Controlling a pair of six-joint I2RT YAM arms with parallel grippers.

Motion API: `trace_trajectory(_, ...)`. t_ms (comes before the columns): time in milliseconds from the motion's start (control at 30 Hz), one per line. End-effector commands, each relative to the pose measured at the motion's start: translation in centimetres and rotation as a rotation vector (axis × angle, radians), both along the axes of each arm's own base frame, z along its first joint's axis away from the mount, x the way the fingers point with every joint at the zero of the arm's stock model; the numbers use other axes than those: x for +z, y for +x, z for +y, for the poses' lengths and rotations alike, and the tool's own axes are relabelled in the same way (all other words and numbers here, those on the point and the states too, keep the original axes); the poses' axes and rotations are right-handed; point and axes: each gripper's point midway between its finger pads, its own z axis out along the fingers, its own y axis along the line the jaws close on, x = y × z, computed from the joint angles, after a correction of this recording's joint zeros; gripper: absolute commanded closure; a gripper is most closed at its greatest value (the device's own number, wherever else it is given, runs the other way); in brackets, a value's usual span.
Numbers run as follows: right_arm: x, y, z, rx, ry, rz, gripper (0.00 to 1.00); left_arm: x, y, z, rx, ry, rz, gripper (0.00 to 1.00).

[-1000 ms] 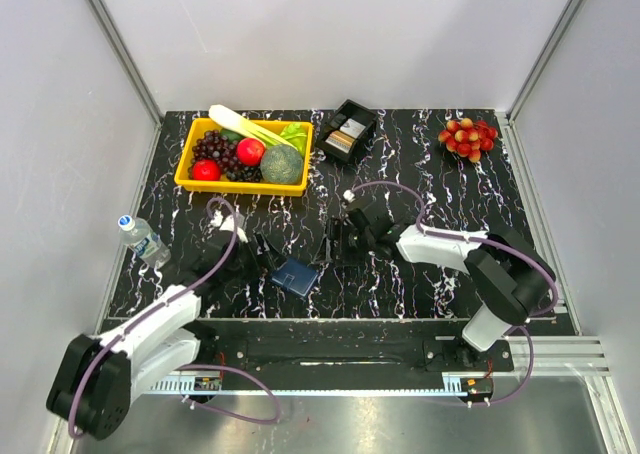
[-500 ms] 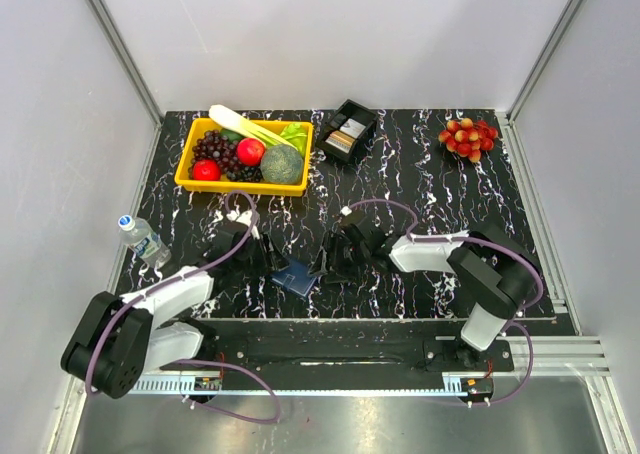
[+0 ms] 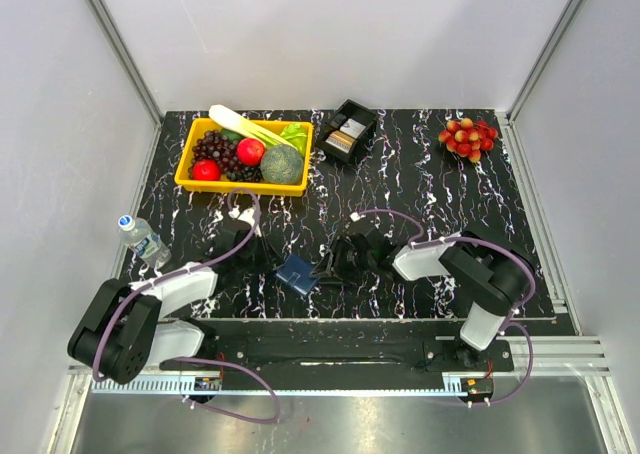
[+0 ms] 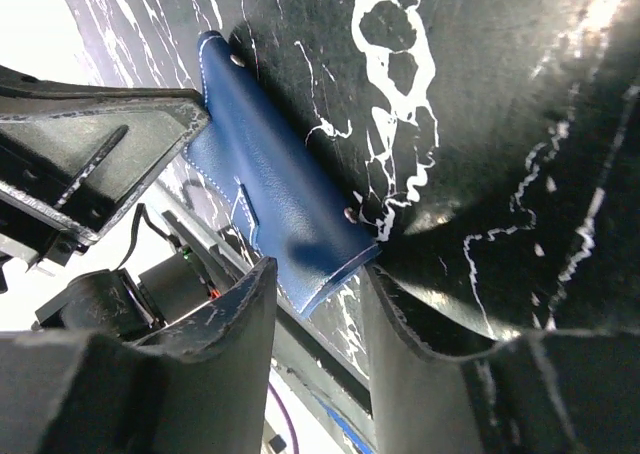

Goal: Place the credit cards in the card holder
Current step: Open the card holder at the center of the board.

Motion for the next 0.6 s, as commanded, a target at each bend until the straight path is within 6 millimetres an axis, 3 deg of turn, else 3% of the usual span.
trace_trajectory(0, 5.4, 2.7, 1.1, -0.041, 0.091, -0.230, 0.58, 0.3, -0.6, -2.4, -0.079, -0.067, 0.024, 1.00)
trace_trajectory(200, 6.2, 3.5, 1.5, -0.034, 0.088, -0.274, 0.64, 0.9, -1.0, -4.8, -0.134, -0.115, 0.009, 1.00)
trace_trajectory(367, 6.1, 4.0, 0.9, -0.059, 0.053, -0.292, 0.73, 0.6, -1.1, -5.1, -0.129, -0.107, 0.018, 1.00)
trace_trajectory(467, 6.4, 4.3, 0.4, -0.057, 0.011, -0.329, 0.89, 0.5, -1.2, -5.3, -0.140, -0.113, 0.018, 1.00)
trace_trajectory(500, 6.5, 4.4, 0.1, -0.052, -0.014, -0.351, 1.00, 0.6, -1.1, -5.4, -0.142, -0.115, 0.014, 0.99)
trace_trajectory(567, 7.5, 4.9, -0.3, -0.050, -0.039, -0.401, 1.00, 0.9, -0.9, -5.4, -0.140, -0.119, 0.000, 0.73)
